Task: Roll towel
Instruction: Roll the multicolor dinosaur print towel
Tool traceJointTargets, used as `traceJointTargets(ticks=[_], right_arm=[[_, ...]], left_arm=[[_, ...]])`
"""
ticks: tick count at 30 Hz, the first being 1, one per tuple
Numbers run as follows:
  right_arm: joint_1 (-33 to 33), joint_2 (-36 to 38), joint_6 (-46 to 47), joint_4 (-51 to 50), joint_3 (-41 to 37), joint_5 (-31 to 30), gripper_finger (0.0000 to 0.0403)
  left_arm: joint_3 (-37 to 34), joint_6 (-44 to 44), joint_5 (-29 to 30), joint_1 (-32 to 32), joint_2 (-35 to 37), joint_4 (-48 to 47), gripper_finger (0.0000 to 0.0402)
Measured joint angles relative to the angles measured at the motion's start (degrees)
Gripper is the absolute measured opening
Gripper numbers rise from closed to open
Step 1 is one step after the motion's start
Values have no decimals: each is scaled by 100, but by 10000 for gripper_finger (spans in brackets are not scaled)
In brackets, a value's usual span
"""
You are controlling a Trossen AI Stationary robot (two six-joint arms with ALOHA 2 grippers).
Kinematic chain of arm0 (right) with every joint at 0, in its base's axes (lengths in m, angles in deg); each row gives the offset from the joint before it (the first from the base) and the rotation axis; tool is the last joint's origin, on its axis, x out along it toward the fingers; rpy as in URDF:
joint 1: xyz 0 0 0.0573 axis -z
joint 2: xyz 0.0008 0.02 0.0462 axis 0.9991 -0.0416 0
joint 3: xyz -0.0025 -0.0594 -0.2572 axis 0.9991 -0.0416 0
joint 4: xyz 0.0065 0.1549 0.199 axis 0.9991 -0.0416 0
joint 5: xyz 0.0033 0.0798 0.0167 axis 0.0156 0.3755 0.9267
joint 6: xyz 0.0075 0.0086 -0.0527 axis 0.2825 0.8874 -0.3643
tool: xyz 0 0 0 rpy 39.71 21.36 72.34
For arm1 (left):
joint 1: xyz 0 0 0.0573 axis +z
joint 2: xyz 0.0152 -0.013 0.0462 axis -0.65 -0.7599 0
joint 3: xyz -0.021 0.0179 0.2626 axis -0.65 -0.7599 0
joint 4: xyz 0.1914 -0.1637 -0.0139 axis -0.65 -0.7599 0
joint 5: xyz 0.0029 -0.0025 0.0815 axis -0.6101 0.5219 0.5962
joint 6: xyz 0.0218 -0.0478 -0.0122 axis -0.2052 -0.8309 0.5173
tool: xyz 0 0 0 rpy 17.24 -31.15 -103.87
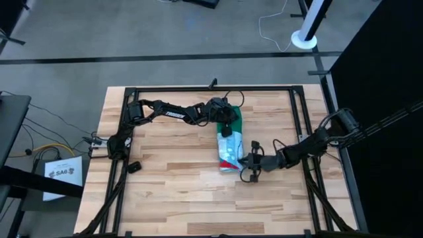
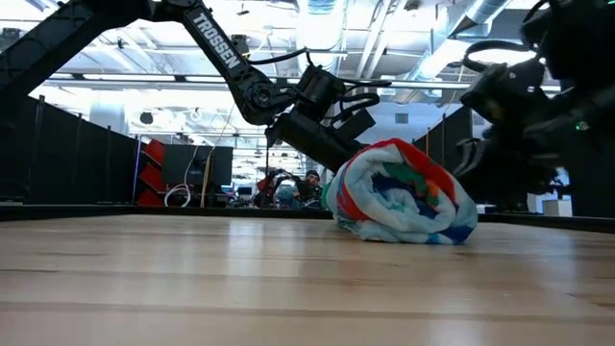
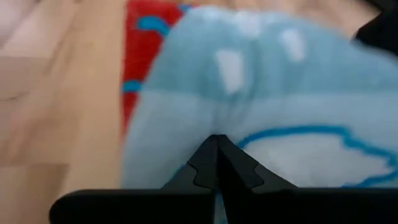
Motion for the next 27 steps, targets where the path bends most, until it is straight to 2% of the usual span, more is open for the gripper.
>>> traceJointTargets(ticks=[7, 10, 15, 18, 20, 22, 24, 27], right_arm=[[-440, 109, 683, -175, -18, 563, 0], [-572, 365, 634, -307, -9, 520, 0], [-552, 1487, -507, -1463, 422, -183, 0], [-260, 1914, -1506, -1640, 561, -545, 0], [91, 1929, -1981, -1559, 559, -485, 0], [430, 1782, -2222, -1507, 557, -87, 0], [707, 1455, -2292, -1443, 580, 225, 0], [900, 863, -2392, -1314, 741, 275, 0]], left_arm=[[0, 22, 63, 0, 0, -29, 0], [2, 19, 138, 13, 0, -25, 0], [2, 22, 141, 13, 0, -27, 0], [2, 31, 136, 13, 0, -27, 0], [2, 38, 128, 13, 0, -27, 0], [2, 40, 120, 13, 0, -27, 0], [2, 38, 116, 13, 0, -25, 0], [2, 43, 113, 13, 0, -25, 0]])
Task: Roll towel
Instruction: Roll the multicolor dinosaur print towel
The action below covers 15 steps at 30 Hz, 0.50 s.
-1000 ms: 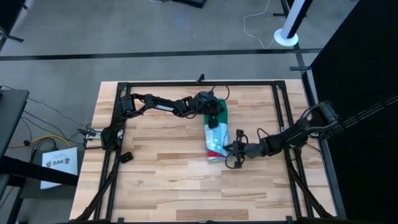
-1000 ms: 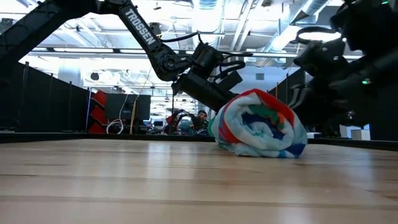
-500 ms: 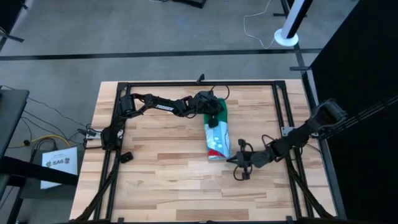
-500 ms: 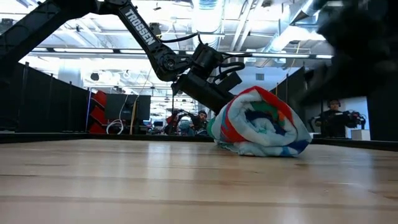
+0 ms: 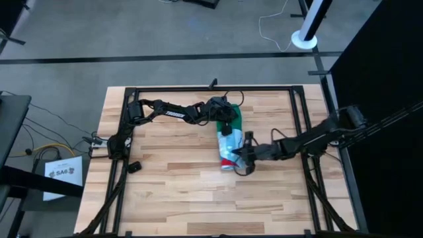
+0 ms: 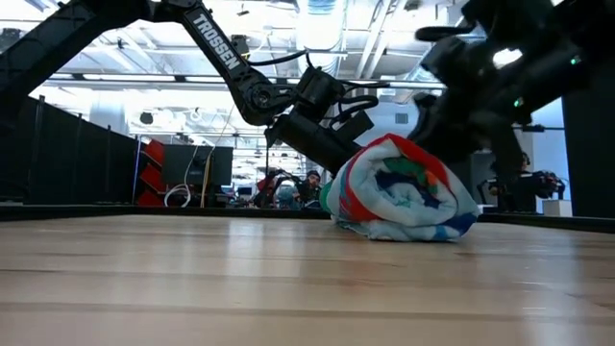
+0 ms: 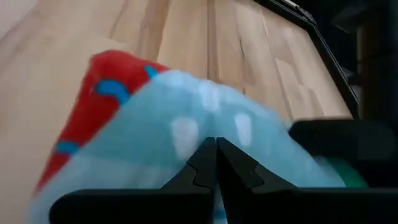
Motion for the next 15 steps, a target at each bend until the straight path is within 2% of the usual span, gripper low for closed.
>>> traceJointTargets(ticks=[4, 8, 12, 15], right_arm=[[-154, -750, 29, 108, 315, -3, 0], [-542, -999, 688, -108, 385, 55, 0], [-837, -694, 1349, -789, 386, 121, 0], [-1017, -186, 1504, -1327, 357, 515, 0]], left_arm=[[-2, 26, -37, -2, 0, -7, 0], [-2, 47, -153, -22, 0, -48, 0], [-2, 90, -178, -44, 0, -70, 0], [0, 92, -144, -44, 0, -70, 0]])
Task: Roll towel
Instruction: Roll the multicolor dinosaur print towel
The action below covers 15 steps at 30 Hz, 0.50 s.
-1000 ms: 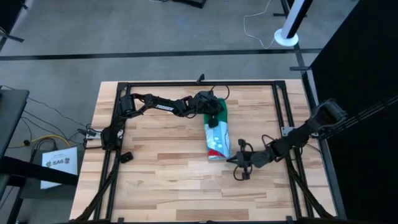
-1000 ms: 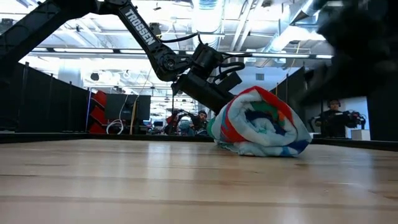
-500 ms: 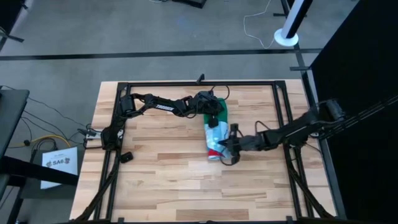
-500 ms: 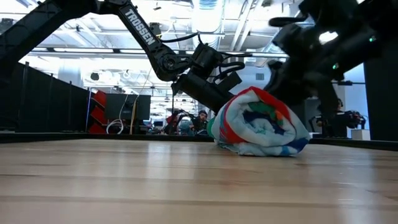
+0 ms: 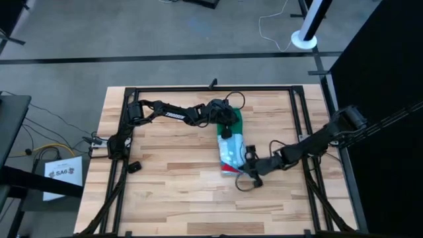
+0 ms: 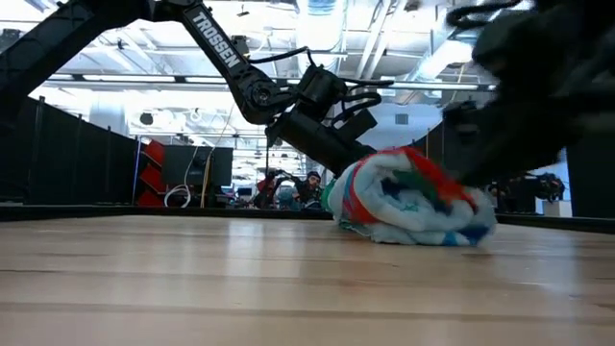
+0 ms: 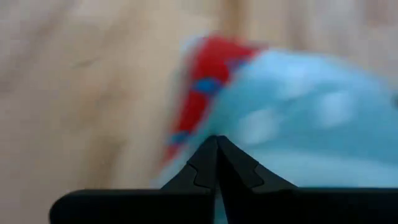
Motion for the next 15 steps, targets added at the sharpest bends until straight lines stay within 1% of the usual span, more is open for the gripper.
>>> traceJointTargets(ticks=[2, 4, 6, 8, 11, 12, 13, 15], right_arm=[[-104, 383, 12, -399, -12, 399, 0], [-164, 793, -28, -735, 69, 411, 0], [-142, 1150, -232, -781, 178, 47, 0], [-45, 1433, -666, -693, 178, -261, 0], [349, 1570, -1412, -243, 169, -318, 0], [511, 1542, -1628, 6, 119, -263, 0], [705, 1443, -1796, 254, 73, -51, 0], [1127, 1131, -1983, 766, 30, 606, 0]], left_arm=[[2, 32, 121, 1, 0, -1, 0], [4, 35, 209, 45, 0, 11, 0], [4, 37, 259, 52, 0, 14, 0], [4, 48, 271, 52, 0, 15, 0], [4, 53, 254, 50, 0, 16, 0], [4, 52, 245, 48, 0, 17, 0], [4, 48, 232, 48, 0, 17, 0], [4, 39, 208, 48, 0, 22, 0]])
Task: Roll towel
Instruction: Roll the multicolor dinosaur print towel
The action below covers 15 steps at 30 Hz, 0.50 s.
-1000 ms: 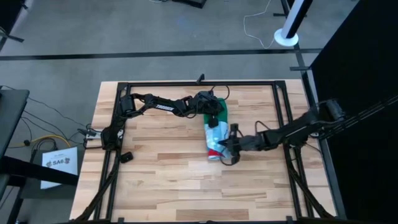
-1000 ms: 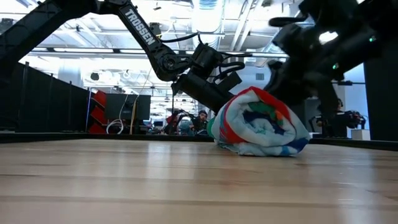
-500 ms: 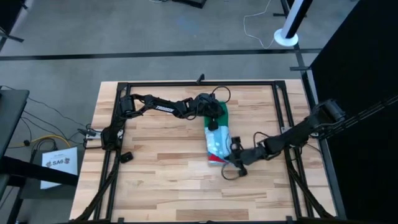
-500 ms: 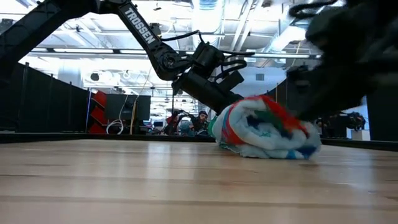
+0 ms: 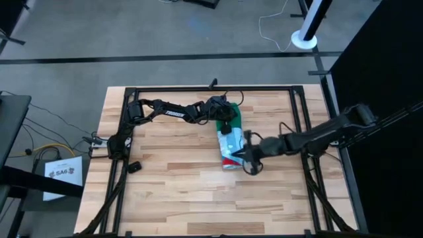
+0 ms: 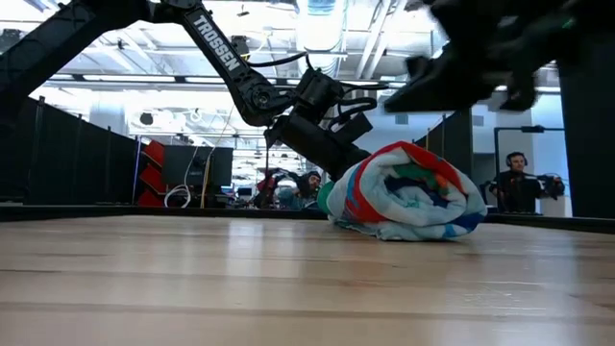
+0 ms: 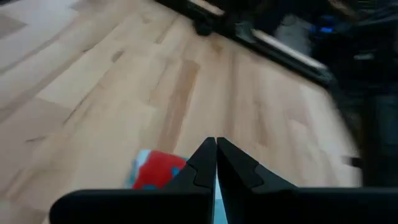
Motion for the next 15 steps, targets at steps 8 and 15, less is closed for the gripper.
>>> traceJointTargets(ticks=[8, 15], right_arm=[[943, -1903, -176, 1673, -11, 1350, 0], [602, -2709, 928, 2174, -92, 1774, 0]], left_arm=[[-2, 19, -58, -7, 0, -4, 0], [-2, 151, -162, -32, 0, -52, 0]])
